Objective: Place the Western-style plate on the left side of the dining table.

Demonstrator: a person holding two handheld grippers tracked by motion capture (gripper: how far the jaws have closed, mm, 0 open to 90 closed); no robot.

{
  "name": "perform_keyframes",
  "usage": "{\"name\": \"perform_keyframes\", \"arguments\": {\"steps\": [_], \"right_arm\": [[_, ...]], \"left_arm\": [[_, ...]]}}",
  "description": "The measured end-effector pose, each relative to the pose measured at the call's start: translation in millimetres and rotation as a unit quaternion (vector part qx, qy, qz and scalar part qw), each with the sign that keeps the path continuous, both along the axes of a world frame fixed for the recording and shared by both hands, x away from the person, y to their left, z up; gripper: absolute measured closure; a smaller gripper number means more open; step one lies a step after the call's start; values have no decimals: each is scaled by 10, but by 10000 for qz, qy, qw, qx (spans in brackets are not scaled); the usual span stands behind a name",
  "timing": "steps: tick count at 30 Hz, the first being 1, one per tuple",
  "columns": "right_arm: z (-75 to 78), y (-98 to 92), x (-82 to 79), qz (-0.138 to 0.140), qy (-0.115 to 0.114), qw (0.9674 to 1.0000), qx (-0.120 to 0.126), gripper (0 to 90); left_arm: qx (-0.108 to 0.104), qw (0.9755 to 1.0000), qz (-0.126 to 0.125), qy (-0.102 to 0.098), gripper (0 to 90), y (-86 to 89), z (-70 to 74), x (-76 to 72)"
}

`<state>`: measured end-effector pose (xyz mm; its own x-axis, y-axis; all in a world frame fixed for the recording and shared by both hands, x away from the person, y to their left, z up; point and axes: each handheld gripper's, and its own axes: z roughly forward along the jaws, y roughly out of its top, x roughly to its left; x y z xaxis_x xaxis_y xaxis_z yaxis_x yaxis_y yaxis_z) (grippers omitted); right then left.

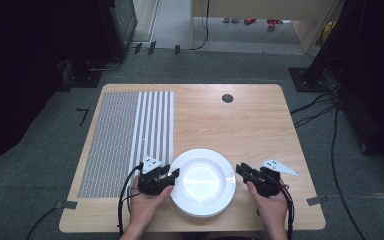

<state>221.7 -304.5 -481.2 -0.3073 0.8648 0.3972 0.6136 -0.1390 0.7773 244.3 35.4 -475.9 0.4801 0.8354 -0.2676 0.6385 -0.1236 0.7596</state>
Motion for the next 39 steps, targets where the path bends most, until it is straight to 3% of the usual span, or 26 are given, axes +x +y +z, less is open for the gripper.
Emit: {"name": "perform_keyframes", "arguments": {"steps": [4, 7, 11, 16, 25, 27, 29, 34, 39], "right_arm": [[-71, 15, 10, -14, 245, 9994, 257, 790], [-96, 17, 6, -18, 221, 9985, 499, 791], [-98, 19, 4, -14, 267, 9972, 696, 793], [-151, -46, 11, -97, 660, 9898, 1261, 833], [-145, -42, 9, -82, 787, 9853, 1514, 834], [-139, -40, 2, -192, 726, 9875, 1388, 832], [-157, -49, 5, -204, 752, 9868, 1417, 822], [-209, -60, 16, -131, 930, 9827, 1597, 825], [-253, -121, 30, -113, 1113, 9734, 1998, 841]], "left_arm": [[-20, 10000, 13, 54, 626, 22, -7, 1], [-129, 9997, -54, 192, 647, 76, -27, 14], [-143, 9996, -121, 232, 662, 97, -32, 13], [-191, 9993, -186, 267, 672, 128, -29, 10], [-329, 9985, -217, 387, 663, 158, -44, 14], [-351, 9983, -220, 406, 659, 161, -46, 14], [-352, 9982, -231, 417, 657, 164, -46, 12], [-365, 9981, -225, 446, 652, 161, -47, 10], [-347, 9981, -201, 467, 641, 151, -54, 6]]}}
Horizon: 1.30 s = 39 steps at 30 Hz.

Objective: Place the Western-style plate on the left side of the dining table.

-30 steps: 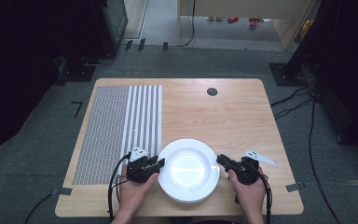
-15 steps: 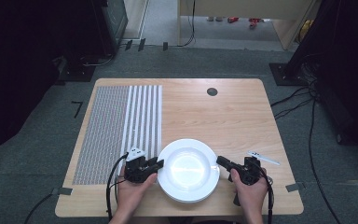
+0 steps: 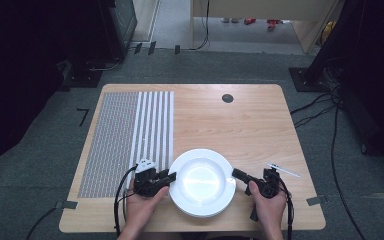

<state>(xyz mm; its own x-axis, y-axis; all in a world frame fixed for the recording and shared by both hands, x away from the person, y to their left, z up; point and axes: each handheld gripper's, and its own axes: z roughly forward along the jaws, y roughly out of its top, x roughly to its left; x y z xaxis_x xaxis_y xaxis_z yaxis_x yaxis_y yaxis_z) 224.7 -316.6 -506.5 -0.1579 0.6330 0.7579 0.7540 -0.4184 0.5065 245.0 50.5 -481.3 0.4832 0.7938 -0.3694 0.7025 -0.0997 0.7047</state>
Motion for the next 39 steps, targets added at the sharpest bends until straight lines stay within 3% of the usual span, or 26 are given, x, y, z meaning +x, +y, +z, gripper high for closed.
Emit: {"name": "perform_keyframes", "arguments": {"steps": [9, 12, 17, 19, 22, 32, 35, 37, 39], "right_arm": [[12, 48, 0, 171, -7, 9988, 454, 835], [6, 73, -7, 165, -253, 9987, 414, 837], [9, 102, -11, 310, -790, 9956, 399, 834], [2, 112, -10, 295, -866, 9951, 382, 834], [-16, 124, -6, 243, -886, 9949, 411, 835], [-59, 183, -11, -18, -876, 9953, 414, 835], [-51, 211, -16, -100, -950, 9946, 413, 836], [-47, 220, -14, -173, -990, 9940, 428, 835], [-49, 218, -9, -203, -1016, 9936, 444, 835]], "left_arm": [[-141, 9999, 6, 79, 617, 13, -4, 11], [-178, 9998, -4, 95, 605, 14, -5, 12], [-267, 9996, 24, 119, 592, 18, -11, 10], [-311, 9994, 47, 125, 592, 21, -16, 9], [-434, 9988, 177, 104, 641, 44, -35, 1], [-401, 9985, 356, -58, 658, 21, -23, -47], [-476, 9981, 384, -71, 669, 38, -18, -51], [-745, 9965, 372, -29, 690, 80, -5, -40], [-797, 9962, 357, -11, 703, 89, -4, -33]]}}
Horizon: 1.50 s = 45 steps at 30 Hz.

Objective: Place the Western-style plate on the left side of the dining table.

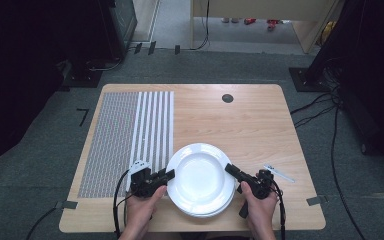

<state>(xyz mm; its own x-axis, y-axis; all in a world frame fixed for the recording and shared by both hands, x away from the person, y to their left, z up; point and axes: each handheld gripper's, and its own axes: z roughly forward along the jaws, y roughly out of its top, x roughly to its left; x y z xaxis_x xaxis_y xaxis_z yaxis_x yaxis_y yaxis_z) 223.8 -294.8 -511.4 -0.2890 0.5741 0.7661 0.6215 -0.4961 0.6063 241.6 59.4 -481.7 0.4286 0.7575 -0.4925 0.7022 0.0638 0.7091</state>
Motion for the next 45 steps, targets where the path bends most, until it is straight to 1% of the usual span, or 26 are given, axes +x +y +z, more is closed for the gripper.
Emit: {"name": "perform_keyframes", "arguments": {"steps": [1, 3, 5, 10, 12, 16, 20, 21, 26, 29, 30, 31, 36, 40, 41, 45], "right_arm": [[2, -2, 6, -17, 22, 10000, 40, 837], [-2, 1, 8, -31, 45, 10000, 37, 837], [-10, 8, 13, -55, 70, 9999, 79, 837], [8, 27, 23, -81, 19, 9999, 62, 837], [51, 57, 28, -65, -77, 9999, -13, 835], [84, 95, 37, -39, -141, 9999, -42, 834], [110, 150, 59, 23, -166, 9998, -47, 832], [116, 164, 67, 47, -173, 9998, -39, 832], [155, 232, 111, 131, -139, 9998, -17, 832], [209, 322, 174, 192, -143, 9997, -28, 832], [209, 322, 174, 192, -143, 9997, -28, 832], [239, 368, 213, 230, -162, 9996, -47, 833], [313, 486, 319, 329, -189, 9993, -69, 833], [353, 555, 383, 392, -157, 9991, -59, 833], [380, 602, 428, 435, -162, 9989, -71, 833], [432, 702, 534, 519, -153, 9985, -79, 833]], "left_arm": [[-23, 10000, -16, 25, 702, 5, -10, 10], [-65, 10000, -21, 62, 703, 14, -25, 17], [-125, 9999, -20, 64, 708, 26, -26, 23], [-182, 9998, 10, 50, 718, 55, -5, 37], [-206, 9998, -19, 30, 723, 92, 17, 52], [-279, 9996, -20, 25, 735, 150, 46, 71], [-301, 9995, 29, -7, 742, 195, 71, 83], [-350, 9994, 71, -9, 745, 230, 89, 92], [-368, 9992, 152, -50, 748, 306, 133, 113], [-402, 9988, 254, -71, 748, 395, 174, 139], [-402, 9988, 254, -71, 748, 395, 174, 139], [-413, 9987, 302, -84, 748, 442, 196, 153], [-410, 9982, 414, -141, 746, 555, 254, 190], [-426, 9979, 468, -138, 746, 624, 285, 216], [-441, 9977, 506, -137, 746, 674, 302, 233], [-448, 9972, 577, -149, 747, 779, 338, 277]]}}
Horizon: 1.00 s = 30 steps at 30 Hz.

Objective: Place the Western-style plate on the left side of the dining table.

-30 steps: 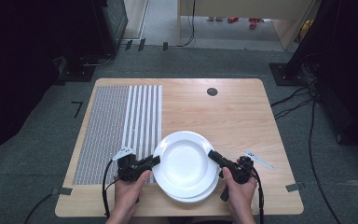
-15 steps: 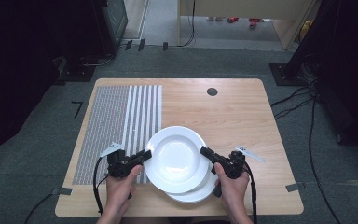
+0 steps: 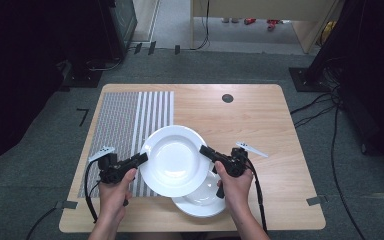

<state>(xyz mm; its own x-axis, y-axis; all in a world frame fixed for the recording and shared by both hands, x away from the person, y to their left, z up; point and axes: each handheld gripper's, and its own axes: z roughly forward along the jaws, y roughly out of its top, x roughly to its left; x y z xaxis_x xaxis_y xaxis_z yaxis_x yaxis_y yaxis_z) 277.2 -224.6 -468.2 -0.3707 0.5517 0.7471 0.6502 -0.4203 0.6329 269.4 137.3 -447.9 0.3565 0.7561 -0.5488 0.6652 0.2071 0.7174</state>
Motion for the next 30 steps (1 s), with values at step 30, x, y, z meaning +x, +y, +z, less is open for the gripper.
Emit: {"name": "perform_keyframes", "arguments": {"steps": [30], "right_arm": [[44, 826, 967, 649, 429, 9969, 135, 850]], "left_arm": [[129, 9969, 770, 9, 726, 749, -22, 582]]}}
